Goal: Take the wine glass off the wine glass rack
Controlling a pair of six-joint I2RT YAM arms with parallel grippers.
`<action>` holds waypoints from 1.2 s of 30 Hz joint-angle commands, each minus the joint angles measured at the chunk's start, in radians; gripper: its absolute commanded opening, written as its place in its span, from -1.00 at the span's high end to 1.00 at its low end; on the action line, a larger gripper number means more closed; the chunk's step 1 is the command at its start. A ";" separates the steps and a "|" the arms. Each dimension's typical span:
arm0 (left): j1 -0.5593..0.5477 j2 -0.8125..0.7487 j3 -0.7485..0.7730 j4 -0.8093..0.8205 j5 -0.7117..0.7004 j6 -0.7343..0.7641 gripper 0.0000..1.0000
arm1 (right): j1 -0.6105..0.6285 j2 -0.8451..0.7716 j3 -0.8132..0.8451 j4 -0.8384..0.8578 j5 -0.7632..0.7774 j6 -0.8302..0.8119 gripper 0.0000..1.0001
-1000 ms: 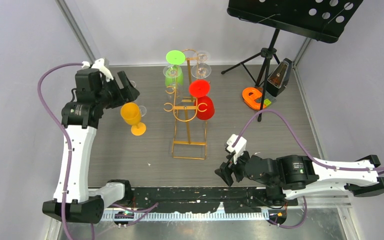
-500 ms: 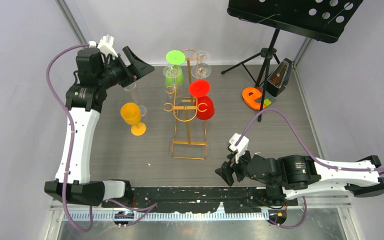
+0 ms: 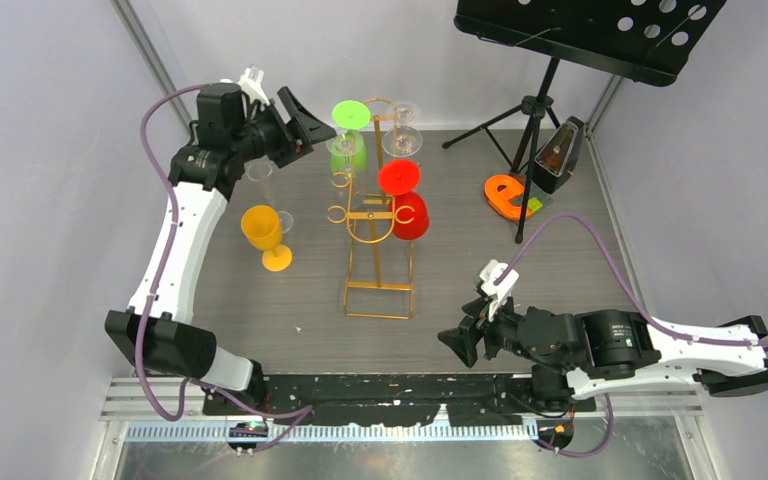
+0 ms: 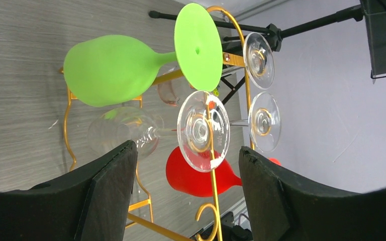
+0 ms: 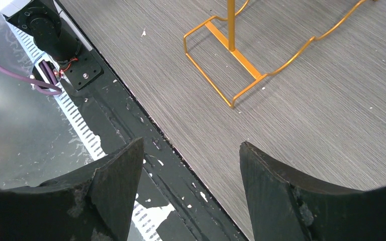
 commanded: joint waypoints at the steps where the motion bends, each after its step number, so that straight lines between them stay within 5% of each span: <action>1: -0.021 0.032 0.036 0.084 0.029 -0.032 -0.43 | 0.003 -0.012 0.000 0.007 0.029 0.028 -0.51; 7: -0.040 0.076 0.052 0.111 0.052 -0.053 -0.26 | 0.003 -0.034 -0.021 0.011 0.032 0.038 -0.50; 18: -0.045 0.081 0.071 0.114 0.058 -0.058 0.35 | 0.005 -0.037 -0.035 0.022 0.032 0.027 -0.49; 36: -0.046 0.068 0.084 0.115 0.098 -0.059 0.67 | 0.004 -0.007 -0.035 0.043 0.027 0.021 -0.49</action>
